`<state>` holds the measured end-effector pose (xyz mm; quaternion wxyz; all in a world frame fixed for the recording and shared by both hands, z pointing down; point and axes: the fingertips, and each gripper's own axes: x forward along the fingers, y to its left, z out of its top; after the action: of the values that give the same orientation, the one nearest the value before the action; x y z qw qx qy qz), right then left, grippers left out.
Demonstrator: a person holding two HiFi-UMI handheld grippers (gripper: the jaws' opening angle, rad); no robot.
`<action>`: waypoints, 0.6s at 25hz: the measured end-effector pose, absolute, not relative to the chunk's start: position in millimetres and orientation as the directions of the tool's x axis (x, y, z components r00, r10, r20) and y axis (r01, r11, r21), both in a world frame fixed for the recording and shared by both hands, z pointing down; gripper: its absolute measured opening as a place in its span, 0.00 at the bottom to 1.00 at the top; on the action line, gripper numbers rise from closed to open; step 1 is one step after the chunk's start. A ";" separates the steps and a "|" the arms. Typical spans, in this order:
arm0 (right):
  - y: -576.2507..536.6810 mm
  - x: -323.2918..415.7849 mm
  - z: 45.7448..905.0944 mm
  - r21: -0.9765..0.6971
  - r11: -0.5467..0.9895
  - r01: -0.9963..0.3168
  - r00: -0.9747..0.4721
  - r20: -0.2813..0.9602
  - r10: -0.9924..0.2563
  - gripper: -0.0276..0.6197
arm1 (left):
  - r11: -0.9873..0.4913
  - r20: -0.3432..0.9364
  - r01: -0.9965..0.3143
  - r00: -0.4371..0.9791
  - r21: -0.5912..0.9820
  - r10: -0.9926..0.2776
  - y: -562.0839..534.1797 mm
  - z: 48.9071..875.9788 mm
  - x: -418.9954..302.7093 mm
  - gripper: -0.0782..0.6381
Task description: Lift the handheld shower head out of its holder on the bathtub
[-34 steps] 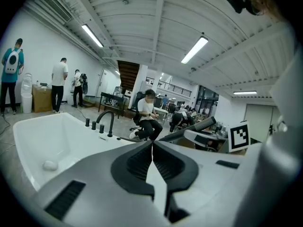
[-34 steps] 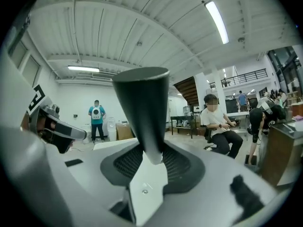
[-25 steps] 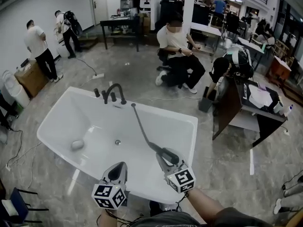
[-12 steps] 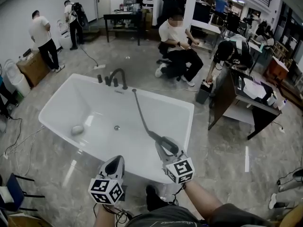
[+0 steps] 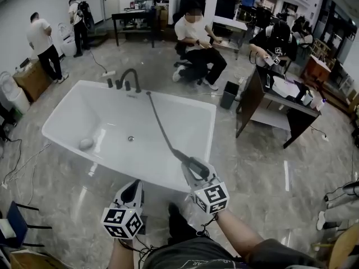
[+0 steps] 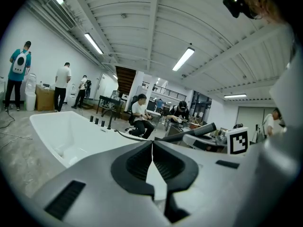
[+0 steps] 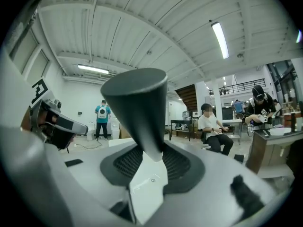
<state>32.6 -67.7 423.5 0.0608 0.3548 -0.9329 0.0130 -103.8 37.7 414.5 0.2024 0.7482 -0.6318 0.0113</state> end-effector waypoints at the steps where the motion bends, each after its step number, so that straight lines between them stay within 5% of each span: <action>1: -59.1 38.9 421.4 0.017 0.745 -0.667 -0.738 0.121 -0.664 0.26 | -0.129 0.270 -0.948 0.211 0.291 -0.940 44.2 413.5 -96.9 0.13; 15: 23.9 100.6 414.8 0.029 0.750 -0.661 -0.741 0.129 -0.659 0.26 | -0.153 0.267 -0.933 0.246 0.326 -0.932 107.8 419.7 -36.6 0.13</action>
<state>100.6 23.9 414.8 0.0658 0.3536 -0.9330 0.0093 -36.6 107.8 419.7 0.2156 0.7594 -0.6139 0.0012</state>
